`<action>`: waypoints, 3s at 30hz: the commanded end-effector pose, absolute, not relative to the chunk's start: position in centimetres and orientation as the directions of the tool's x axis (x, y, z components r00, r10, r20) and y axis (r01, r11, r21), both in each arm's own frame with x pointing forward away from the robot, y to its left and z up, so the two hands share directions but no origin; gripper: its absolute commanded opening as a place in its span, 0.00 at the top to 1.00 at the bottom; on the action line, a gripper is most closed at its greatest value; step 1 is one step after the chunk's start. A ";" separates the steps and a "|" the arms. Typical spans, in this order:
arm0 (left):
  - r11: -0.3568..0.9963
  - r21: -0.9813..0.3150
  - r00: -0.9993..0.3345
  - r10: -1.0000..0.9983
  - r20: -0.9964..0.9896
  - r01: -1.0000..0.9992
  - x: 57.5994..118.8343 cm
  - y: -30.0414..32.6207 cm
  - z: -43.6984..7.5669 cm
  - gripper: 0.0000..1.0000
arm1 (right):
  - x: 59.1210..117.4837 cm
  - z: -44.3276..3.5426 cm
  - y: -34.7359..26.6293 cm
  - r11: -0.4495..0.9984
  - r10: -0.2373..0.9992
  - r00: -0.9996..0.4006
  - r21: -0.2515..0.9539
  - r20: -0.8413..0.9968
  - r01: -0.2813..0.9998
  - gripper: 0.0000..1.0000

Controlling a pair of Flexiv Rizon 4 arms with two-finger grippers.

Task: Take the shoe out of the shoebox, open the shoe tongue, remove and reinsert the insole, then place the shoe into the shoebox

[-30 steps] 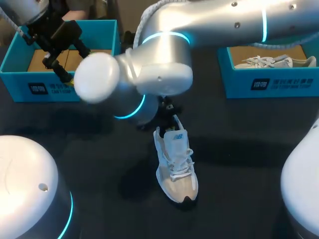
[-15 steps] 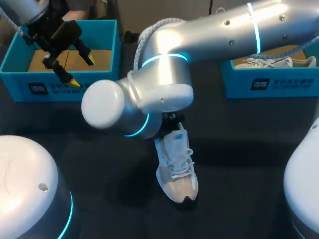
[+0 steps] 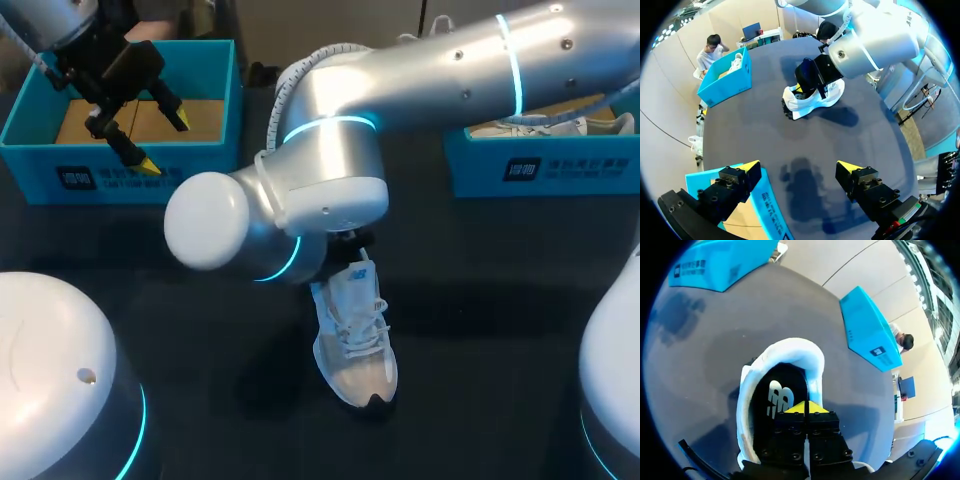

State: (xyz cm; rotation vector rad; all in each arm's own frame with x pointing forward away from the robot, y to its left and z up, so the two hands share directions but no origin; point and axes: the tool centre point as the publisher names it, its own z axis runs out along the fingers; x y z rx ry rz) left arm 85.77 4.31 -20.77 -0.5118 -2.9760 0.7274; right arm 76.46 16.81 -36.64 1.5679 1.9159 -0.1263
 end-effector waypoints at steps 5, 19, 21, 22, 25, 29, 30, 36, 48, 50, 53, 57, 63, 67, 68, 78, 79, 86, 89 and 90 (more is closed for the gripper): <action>0.837 -0.452 -0.945 0.324 -0.043 0.308 85.7 4.4 -20.7 0.00 | 76.9 -40.3 16.5 -0.012 0.899 0.194 0.422 -0.393 0.907 1.00; 0.837 -0.452 -0.945 0.324 -0.043 0.308 85.7 4.4 -20.7 0.00 | 76.6 -36.9 18.0 0.004 0.908 0.188 0.458 -0.373 0.889 1.00; 0.837 -0.452 -0.945 0.324 -0.043 0.308 85.7 4.4 -20.7 0.00 | 76.9 -36.4 18.2 -0.005 0.915 0.186 0.449 -0.358 0.893 1.00; 0.837 -0.452 -0.945 0.324 -0.043 0.308 85.7 4.4 -20.7 0.00 | 77.1 -36.4 18.3 -0.013 0.917 0.186 0.440 -0.352 0.898 1.00; 0.837 -0.452 -0.945 0.324 -0.043 0.308 85.7 4.4 -20.7 0.00 | 77.8 -37.1 18.4 -0.028 0.931 0.171 0.404 -0.322 0.914 1.00; 0.837 -0.452 -0.945 0.324 -0.043 0.308 85.7 4.4 -20.7 0.00 | 78.5 -38.6 18.2 -0.051 0.946 0.161 0.361 -0.282 0.931 1.00; 0.837 -0.452 -0.945 0.324 -0.043 0.308 85.7 4.4 -20.7 0.00 | 78.7 -39.1 18.2 -0.068 0.953 0.163 0.346 -0.254 0.936 1.00; 0.837 -0.452 -0.945 0.324 -0.043 0.308 85.7 4.4 -20.7 0.00 | 78.8 -41.5 18.2 -0.113 0.972 0.162 0.265 -0.171 0.957 1.00; 0.837 -0.452 -0.945 0.324 -0.043 0.308 85.7 4.4 -20.7 0.00 | 77.9 -37.4 19.4 -0.079 0.968 0.141 0.280 -0.210 0.957 1.00; 0.837 -0.452 -0.945 0.324 -0.043 0.308 85.7 4.4 -20.7 0.00 | 77.9 -37.9 19.6 -0.074 0.970 0.131 0.266 -0.204 0.961 1.00; 0.837 -0.452 -0.945 0.324 -0.043 0.308 85.7 4.4 -20.7 0.00 | 77.9 -38.9 19.6 -0.069 0.976 0.117 0.248 -0.182 0.966 1.00; 0.837 -0.452 -0.945 0.324 -0.043 0.308 85.7 4.4 -20.7 0.00 | 77.9 -40.1 19.5 -0.059 0.982 0.097 0.226 -0.160 0.972 1.00; 0.837 -0.452 -0.945 0.324 -0.043 0.308 85.7 4.4 -20.7 0.00 | 77.6 -39.8 19.8 -0.062 0.987 0.091 0.207 -0.135 0.976 1.00; 0.837 -0.452 -0.945 0.324 -0.043 0.308 85.7 4.4 -20.7 0.00 | 77.2 -37.9 20.3 -0.028 0.987 0.061 0.212 -0.148 0.977 1.00; 0.837 -0.452 -0.945 0.324 -0.043 0.308 85.7 4.4 -20.7 0.00 | 77.2 -37.5 20.4 0.004 0.989 0.028 0.211 -0.145 0.977 1.00; 0.837 -0.452 -0.945 0.324 -0.043 0.308 85.7 4.4 -20.7 0.00 | 75.8 -36.7 20.3 0.141 0.978 -0.118 0.130 -0.171 0.981 1.00; 0.837 -0.452 -0.945 0.324 -0.043 0.308 85.7 4.4 -20.7 0.00 | 75.7 -36.8 20.3 0.137 0.978 -0.114 0.126 -0.173 0.983 1.00; 0.837 -0.452 -0.945 0.324 -0.043 0.308 85.7 4.4 -20.7 0.00 | 74.8 -36.5 20.0 0.152 0.976 -0.132 0.106 -0.173 0.983 0.61; 0.837 -0.452 -0.945 0.324 -0.043 0.308 85.7 4.4 -20.7 0.00 | 74.5 -36.1 19.8 0.147 0.975 -0.128 0.096 -0.184 0.984 0.40; 0.837 -0.452 -0.945 0.324 -0.043 0.308 85.7 4.4 -20.7 0.00 | 74.4 -36.0 19.7 0.146 0.974 -0.127 0.094 -0.188 0.985 0.21</action>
